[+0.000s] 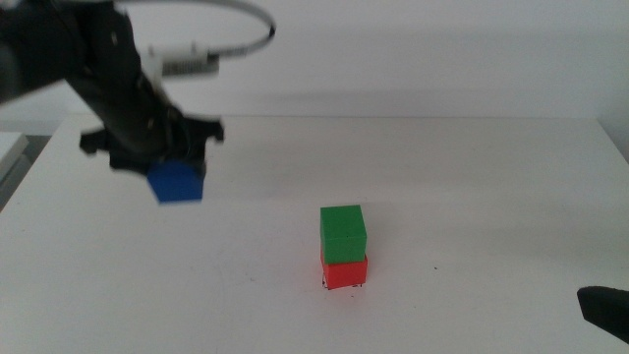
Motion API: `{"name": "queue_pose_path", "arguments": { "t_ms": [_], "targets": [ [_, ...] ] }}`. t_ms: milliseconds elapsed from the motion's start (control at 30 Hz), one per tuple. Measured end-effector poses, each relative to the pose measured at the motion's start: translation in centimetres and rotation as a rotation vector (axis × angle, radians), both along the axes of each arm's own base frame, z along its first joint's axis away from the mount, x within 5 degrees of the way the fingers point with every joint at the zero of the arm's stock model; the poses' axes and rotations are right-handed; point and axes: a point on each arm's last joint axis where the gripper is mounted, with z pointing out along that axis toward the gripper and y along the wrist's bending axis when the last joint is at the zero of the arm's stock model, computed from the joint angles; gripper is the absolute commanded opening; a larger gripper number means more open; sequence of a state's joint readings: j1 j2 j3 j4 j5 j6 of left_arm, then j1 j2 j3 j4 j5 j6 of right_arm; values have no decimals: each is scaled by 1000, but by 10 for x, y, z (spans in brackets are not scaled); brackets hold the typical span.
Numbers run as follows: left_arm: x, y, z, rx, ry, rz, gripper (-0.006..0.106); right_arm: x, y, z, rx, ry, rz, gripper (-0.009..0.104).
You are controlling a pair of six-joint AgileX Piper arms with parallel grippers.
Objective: Stack red cubes first, then green, then blue cubes in a specific spot.
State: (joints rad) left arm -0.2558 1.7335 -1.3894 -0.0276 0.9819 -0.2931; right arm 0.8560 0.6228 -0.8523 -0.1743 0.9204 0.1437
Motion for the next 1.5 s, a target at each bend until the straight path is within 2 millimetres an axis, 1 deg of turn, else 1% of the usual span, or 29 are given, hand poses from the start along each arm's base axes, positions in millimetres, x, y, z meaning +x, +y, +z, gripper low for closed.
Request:
{"name": "queue_pose_path", "arguments": {
  "t_ms": [67,100,167,200,333,433,467,567,767,1033,1500],
  "targets": [
    [-19,-17,32,-5,-76,7,-2,0,0,0,0,0,0,89],
    [-26,-26,42,-10,-98,5,-2,0,0,0,0,0,0,89],
    [-39,-49,57,-13,-110,-9,-2,0,0,0,0,0,0,89],
    [-42,-58,61,-10,-106,-10,-2,0,0,0,0,0,0,89],
    [-51,-106,73,4,-78,-24,-2,0,0,0,0,0,0,89],
    [-52,-139,73,-8,-98,-45,-2,0,0,0,0,0,0,89],
    [-53,-149,72,-16,-99,-47,-2,0,0,0,0,0,0,89],
    [-57,-167,65,-27,-81,-40,-2,0,0,0,0,0,0,89],
    [-60,-184,46,0,-37,-42,-2,0,0,0,0,0,0,89],
    [-56,-189,32,10,-4,-10,-2,0,0,0,0,0,0,89],
    [-48,-197,6,67,23,-11,-2,0,0,0,0,0,0,89]
  ]
}}
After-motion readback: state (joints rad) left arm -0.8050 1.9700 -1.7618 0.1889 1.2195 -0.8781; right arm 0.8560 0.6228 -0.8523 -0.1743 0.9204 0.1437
